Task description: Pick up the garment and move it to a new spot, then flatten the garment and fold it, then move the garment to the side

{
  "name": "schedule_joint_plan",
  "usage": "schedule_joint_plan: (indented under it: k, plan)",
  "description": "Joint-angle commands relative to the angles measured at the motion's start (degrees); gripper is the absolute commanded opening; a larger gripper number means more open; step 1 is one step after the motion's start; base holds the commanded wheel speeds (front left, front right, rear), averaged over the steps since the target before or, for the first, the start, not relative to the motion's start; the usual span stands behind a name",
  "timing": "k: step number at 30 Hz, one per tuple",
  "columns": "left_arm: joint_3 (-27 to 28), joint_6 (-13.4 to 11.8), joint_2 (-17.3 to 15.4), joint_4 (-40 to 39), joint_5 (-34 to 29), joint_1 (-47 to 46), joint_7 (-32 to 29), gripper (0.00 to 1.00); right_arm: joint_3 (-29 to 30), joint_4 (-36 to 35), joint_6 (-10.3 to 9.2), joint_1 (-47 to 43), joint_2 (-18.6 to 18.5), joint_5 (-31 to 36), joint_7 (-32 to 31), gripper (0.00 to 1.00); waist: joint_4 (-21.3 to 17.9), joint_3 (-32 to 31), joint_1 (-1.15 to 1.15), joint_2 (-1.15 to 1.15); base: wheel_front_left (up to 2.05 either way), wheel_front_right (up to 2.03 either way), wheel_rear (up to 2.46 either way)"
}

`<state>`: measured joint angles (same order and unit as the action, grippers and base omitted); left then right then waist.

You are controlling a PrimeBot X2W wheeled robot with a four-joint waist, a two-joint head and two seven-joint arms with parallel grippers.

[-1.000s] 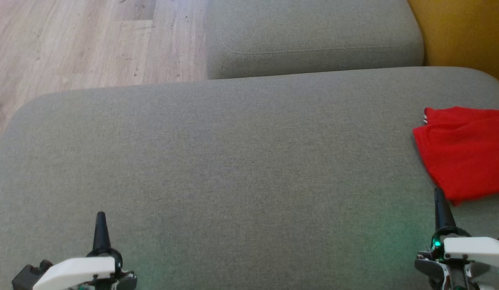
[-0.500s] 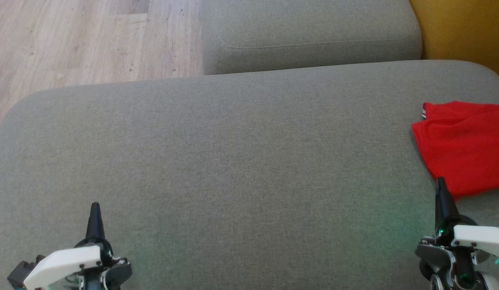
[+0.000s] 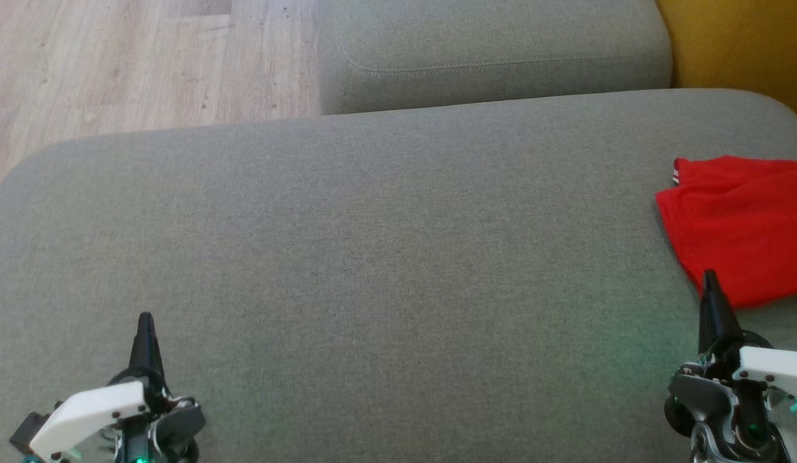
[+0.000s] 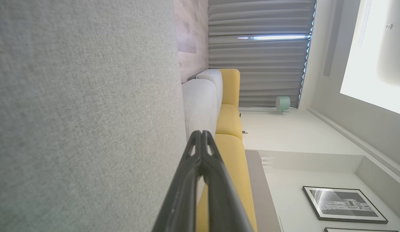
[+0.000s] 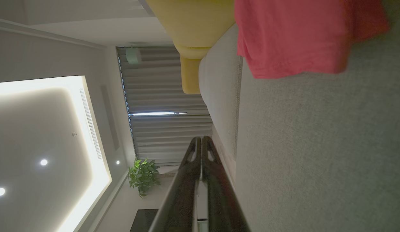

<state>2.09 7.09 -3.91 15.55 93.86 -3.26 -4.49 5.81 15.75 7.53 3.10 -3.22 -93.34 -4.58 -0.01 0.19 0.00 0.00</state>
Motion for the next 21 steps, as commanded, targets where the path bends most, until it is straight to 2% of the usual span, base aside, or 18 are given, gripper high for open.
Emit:
schedule_joint_plan:
  k: [1,21]
  plan:
    - [2.26,0.40,-0.54,-1.61,0.11,-2.75,-0.26,0.00,-1.16,-1.84,-0.04,2.91,-1.01,-0.39,-0.41,0.00,0.01,-0.01,0.00,0.00,0.00,0.00,0.00]
    - [2.73,0.40,-0.20,-1.58,-0.28,-2.78,-0.64,0.00,-0.74,-1.81,-0.04,2.95,-0.71,-0.04,-0.74,0.00,0.01,-0.01,0.00,0.00,0.00,0.00,0.00]
